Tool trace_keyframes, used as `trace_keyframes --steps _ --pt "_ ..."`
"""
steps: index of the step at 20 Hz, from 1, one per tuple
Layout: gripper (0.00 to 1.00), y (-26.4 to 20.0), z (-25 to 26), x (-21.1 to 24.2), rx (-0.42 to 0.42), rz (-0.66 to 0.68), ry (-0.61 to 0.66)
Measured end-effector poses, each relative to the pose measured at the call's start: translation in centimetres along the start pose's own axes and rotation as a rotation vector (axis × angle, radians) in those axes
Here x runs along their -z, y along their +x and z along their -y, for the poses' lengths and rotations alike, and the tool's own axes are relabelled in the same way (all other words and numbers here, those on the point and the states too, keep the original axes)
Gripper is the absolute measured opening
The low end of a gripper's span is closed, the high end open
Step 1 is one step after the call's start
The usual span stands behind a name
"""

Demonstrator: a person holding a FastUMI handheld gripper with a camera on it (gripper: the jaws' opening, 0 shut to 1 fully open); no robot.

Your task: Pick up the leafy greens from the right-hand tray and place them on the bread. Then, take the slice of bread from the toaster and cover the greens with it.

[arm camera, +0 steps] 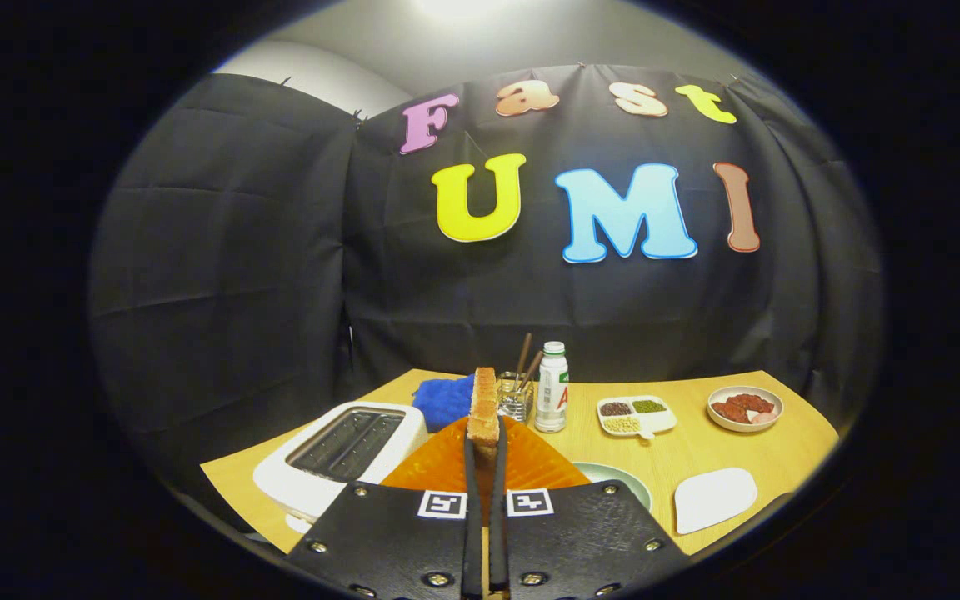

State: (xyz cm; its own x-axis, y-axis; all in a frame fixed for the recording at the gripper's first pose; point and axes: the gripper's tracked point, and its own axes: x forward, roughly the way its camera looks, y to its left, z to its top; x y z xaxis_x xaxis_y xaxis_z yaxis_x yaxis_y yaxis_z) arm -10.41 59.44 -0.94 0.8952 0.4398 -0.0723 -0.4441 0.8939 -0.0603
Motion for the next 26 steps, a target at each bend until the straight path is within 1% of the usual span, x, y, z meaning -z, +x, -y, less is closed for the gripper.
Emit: trace_keyframes --steps 5,10,15,19,21,26 --pt "0.03 0.5 3.0 2.7 0.029 -0.055 0.027" --pt "0.03 1.5 4.2 4.5 0.034 -0.092 0.057" --pt "0.04 2.6 4.8 5.8 0.038 -0.104 0.094" --pt "0.04 3.1 4.5 6.2 0.021 -0.094 0.117" --pt "0.03 3.5 4.2 6.8 0.003 -0.092 0.1" --pt "0.03 4.5 4.8 8.8 -0.001 -0.128 0.126"
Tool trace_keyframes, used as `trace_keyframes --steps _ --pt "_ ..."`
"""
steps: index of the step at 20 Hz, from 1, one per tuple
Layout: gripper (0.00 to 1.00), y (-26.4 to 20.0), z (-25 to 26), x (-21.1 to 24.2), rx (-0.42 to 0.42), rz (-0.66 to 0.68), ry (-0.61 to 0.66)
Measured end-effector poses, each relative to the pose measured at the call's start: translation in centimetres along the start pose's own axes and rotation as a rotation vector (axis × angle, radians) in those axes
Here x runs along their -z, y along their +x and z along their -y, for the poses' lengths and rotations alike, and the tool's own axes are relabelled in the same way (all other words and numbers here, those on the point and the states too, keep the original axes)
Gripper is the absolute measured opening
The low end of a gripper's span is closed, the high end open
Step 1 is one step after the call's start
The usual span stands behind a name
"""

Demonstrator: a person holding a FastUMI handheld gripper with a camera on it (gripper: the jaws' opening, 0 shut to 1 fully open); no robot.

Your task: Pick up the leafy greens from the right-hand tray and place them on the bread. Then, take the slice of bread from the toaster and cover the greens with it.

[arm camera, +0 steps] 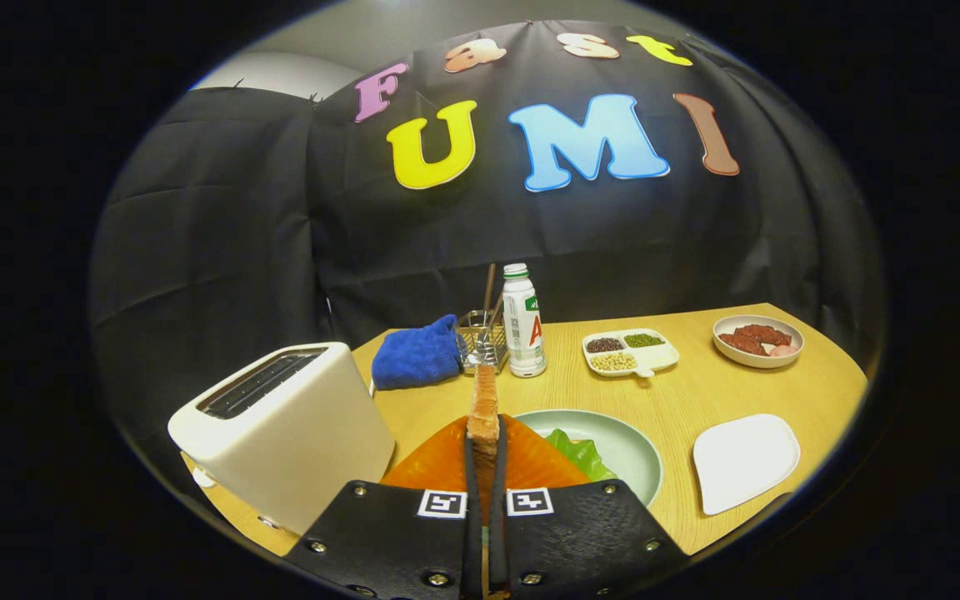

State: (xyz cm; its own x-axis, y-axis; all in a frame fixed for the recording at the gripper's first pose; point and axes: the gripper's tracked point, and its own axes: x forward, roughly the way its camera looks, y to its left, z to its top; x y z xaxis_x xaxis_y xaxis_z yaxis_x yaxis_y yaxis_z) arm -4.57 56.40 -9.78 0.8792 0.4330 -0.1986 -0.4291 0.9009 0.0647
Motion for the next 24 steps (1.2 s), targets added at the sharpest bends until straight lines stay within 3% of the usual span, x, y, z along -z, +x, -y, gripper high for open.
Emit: trace_keyframes --steps 4,9,13,18,24 --pt "0.04 0.2 1.9 0.3 0.023 -0.029 -0.001" --pt "0.18 0.5 4.7 1.0 0.093 -0.07 0.005" --pt "0.36 0.7 6.2 1.3 0.127 -0.092 -0.007" --pt "0.43 0.0 7.4 0.9 0.147 -0.096 -0.042" --pt "0.45 -1.9 9.2 -3.1 0.171 -0.001 -0.054"
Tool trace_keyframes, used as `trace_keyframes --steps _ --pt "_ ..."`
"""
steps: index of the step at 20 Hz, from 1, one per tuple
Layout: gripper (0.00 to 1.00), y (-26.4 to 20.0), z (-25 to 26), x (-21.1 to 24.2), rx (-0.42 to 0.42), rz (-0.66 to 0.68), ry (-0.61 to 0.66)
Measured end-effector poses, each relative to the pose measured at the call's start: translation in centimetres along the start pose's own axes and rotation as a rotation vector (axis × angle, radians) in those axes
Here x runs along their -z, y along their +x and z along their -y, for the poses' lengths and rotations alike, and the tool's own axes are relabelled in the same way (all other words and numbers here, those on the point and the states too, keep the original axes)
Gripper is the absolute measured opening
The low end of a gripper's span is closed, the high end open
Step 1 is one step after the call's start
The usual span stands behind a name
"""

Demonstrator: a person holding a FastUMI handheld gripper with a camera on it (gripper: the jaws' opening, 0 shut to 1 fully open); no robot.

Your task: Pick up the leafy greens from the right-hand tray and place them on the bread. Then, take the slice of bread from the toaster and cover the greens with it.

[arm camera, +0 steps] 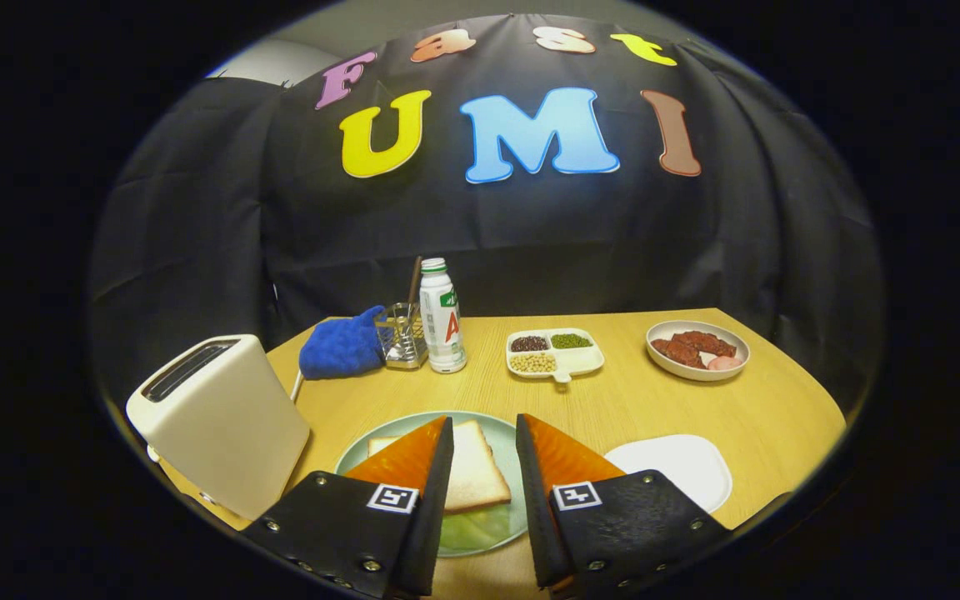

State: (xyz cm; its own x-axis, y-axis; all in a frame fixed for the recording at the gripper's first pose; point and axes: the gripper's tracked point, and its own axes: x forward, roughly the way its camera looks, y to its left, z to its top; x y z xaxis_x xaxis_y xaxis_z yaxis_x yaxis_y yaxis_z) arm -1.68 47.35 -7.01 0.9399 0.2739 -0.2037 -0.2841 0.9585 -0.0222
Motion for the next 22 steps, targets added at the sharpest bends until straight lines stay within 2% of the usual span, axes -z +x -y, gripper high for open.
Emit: trace_keyframes --steps 5,10,15,22 --pt "0.45 -1.9 3.9 -3.0 0.054 0.086 -0.013" --pt "0.45 -4.2 7.8 -4.5 0.066 0.154 0.006" --pt "0.44 -6.5 13.8 -5.6 0.121 0.209 -0.014" --pt "0.44 -9.0 22.4 -6.2 0.145 0.249 -0.039"
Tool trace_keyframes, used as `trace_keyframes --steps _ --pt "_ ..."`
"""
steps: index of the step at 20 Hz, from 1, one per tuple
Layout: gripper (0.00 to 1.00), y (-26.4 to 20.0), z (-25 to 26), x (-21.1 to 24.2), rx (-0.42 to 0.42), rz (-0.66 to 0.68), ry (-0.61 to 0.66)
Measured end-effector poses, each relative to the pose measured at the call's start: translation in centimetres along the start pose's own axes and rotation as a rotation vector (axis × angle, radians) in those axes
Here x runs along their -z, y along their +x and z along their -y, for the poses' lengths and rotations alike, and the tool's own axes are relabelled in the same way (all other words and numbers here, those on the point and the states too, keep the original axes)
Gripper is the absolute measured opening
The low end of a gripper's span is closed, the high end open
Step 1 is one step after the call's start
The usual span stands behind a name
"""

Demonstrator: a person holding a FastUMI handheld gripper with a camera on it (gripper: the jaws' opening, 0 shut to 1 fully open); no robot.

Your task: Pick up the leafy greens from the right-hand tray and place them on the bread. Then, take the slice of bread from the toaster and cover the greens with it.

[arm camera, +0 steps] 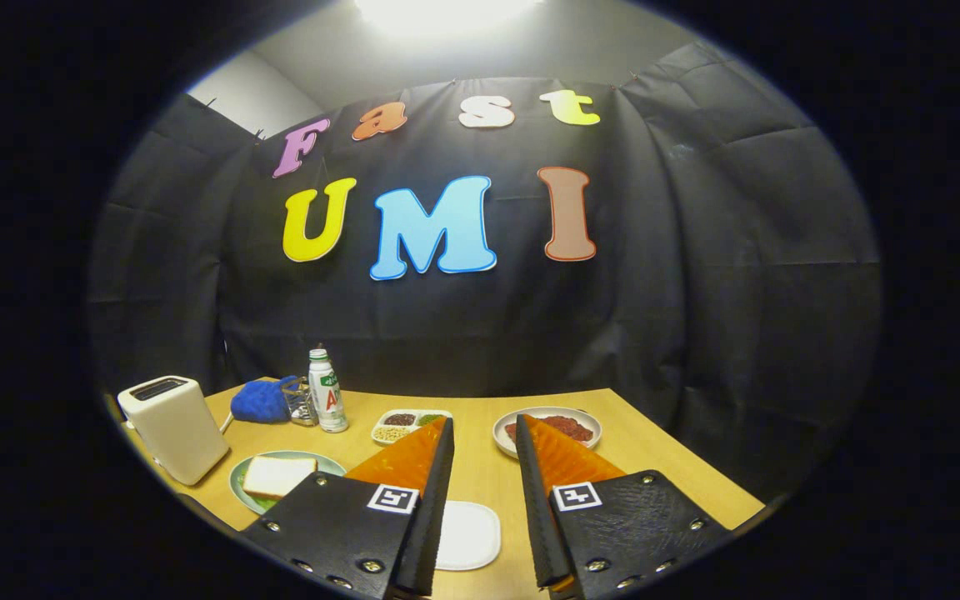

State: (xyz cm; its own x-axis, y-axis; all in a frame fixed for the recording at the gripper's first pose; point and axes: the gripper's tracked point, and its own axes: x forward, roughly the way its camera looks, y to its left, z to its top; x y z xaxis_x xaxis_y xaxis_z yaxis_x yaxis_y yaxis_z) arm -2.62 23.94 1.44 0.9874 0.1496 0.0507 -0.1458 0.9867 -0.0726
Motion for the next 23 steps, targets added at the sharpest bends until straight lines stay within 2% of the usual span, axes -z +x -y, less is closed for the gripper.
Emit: trace_keyframes --steps 5,8,11,16,20,23 --pt "0.44 0.0 7.6 0.3 0.014 0.047 -0.017" --pt "0.44 0.1 11.5 1.3 0.006 0.051 0.001" --pt "0.44 0.1 15.6 3.0 0.032 0.028 -0.042" --pt "0.44 0.8 19.9 3.6 -0.002 0.064 -0.031" --pt "0.44 2.6 23.6 4.7 -0.03 0.102 -0.074" --pt "0.44 3.8 25.9 6.0 -0.031 0.12 -0.045"
